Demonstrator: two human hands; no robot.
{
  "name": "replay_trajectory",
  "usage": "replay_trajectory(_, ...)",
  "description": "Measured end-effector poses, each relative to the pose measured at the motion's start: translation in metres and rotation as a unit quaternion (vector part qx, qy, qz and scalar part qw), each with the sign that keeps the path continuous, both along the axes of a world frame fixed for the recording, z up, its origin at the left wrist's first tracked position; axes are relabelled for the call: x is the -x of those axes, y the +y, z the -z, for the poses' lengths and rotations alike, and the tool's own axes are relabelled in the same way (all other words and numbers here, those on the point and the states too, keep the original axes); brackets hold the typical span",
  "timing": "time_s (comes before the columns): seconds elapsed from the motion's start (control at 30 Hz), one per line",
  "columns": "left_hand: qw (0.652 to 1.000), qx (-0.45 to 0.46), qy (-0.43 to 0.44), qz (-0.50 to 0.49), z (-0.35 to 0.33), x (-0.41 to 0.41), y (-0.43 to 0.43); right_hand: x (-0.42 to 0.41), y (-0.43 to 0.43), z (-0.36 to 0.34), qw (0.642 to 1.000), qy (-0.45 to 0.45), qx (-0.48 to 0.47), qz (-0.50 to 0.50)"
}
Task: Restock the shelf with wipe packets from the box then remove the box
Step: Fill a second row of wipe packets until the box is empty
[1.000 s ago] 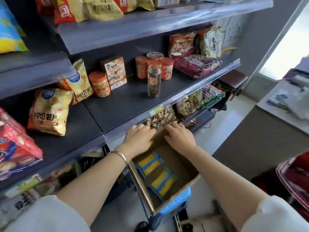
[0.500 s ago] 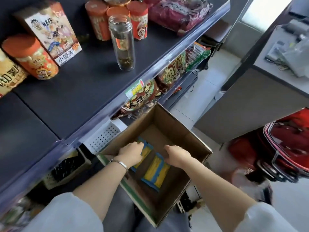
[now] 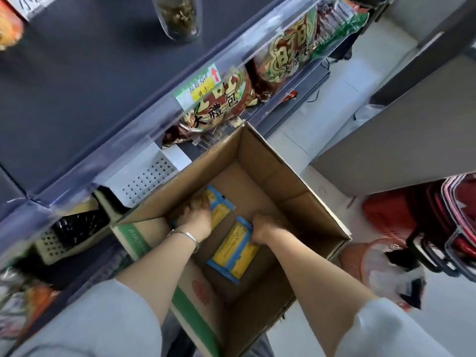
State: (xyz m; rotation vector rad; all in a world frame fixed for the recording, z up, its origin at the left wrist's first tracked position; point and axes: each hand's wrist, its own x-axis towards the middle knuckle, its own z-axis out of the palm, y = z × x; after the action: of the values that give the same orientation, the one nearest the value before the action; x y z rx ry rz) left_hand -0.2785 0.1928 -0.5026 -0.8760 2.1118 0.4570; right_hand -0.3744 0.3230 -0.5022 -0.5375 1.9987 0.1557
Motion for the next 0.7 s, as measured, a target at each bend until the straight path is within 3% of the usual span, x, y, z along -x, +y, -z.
replay_trajectory(0.2, 0.996, 0.068, 0.048, -0.018, 0.006, 0.001, 0.003, -0.002, -0.004, 0.005, 1.0, -0.008, -0.005, 0.011)
replay_trajectory(0.5, 0.993, -0.064, 0.05, -0.09, -0.004, 0.011, 0.005, 0.004, -0.005, -0.023, 0.997, -0.06, 0.039, -0.005)
replay_trajectory(0.6, 0.987, -0.026, 0.147, -0.057, -0.023, 0.013, 0.004, 0.013, -0.008, -0.048, 0.996, -0.052, 0.074, 0.003)
replay_trajectory(0.7, 0.955, 0.106, 0.271, 0.047, -0.045, 0.01, -0.005, 0.022, -0.009, -0.072, 0.991, 0.067, 0.118, -0.003)
